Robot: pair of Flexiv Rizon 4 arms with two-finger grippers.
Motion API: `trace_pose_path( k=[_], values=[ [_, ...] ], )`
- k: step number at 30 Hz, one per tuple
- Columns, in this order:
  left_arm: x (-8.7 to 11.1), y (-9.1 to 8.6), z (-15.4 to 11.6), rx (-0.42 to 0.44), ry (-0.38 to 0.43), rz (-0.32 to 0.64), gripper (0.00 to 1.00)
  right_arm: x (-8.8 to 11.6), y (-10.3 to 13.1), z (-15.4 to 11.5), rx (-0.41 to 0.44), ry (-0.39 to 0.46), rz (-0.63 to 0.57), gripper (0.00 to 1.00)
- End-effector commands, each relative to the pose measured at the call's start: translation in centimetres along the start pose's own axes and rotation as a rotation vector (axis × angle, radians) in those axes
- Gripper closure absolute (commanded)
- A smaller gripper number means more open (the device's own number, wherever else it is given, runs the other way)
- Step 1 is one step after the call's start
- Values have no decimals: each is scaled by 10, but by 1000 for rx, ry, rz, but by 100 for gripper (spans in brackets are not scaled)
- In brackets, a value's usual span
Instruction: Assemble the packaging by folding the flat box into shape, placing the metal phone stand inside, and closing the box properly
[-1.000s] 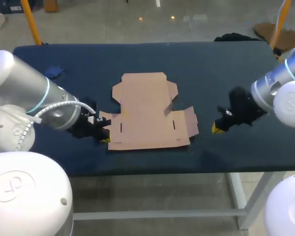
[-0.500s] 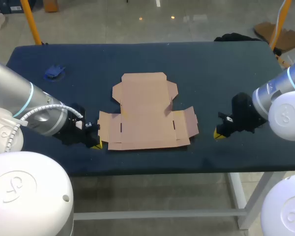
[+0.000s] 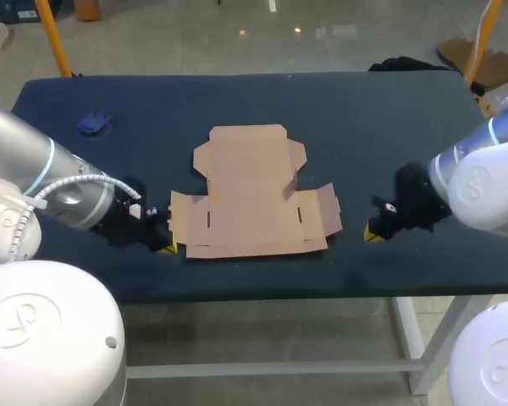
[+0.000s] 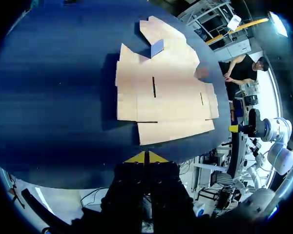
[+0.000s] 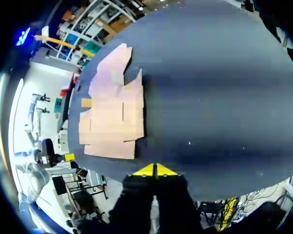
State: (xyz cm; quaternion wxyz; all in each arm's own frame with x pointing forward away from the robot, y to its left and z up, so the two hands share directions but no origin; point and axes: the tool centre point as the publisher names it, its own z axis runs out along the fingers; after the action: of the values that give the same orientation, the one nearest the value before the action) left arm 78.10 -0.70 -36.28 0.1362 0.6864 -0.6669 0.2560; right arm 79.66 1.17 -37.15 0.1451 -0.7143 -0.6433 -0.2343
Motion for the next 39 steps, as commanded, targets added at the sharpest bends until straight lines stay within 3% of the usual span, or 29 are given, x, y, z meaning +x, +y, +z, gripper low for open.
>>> trace_pose_path(
  k=[1,21,39],
  values=[
    [-8,-10,13,-32,23,-4,100,-3,8,13,42,37,-2,100],
    [-20,-9,25,-74,35,-7,100,16,-12,50,99,58,-43,100],
    [-24,-6,32,-100,52,-4,100,24,-8,72,93,60,-19,100]
  ],
)
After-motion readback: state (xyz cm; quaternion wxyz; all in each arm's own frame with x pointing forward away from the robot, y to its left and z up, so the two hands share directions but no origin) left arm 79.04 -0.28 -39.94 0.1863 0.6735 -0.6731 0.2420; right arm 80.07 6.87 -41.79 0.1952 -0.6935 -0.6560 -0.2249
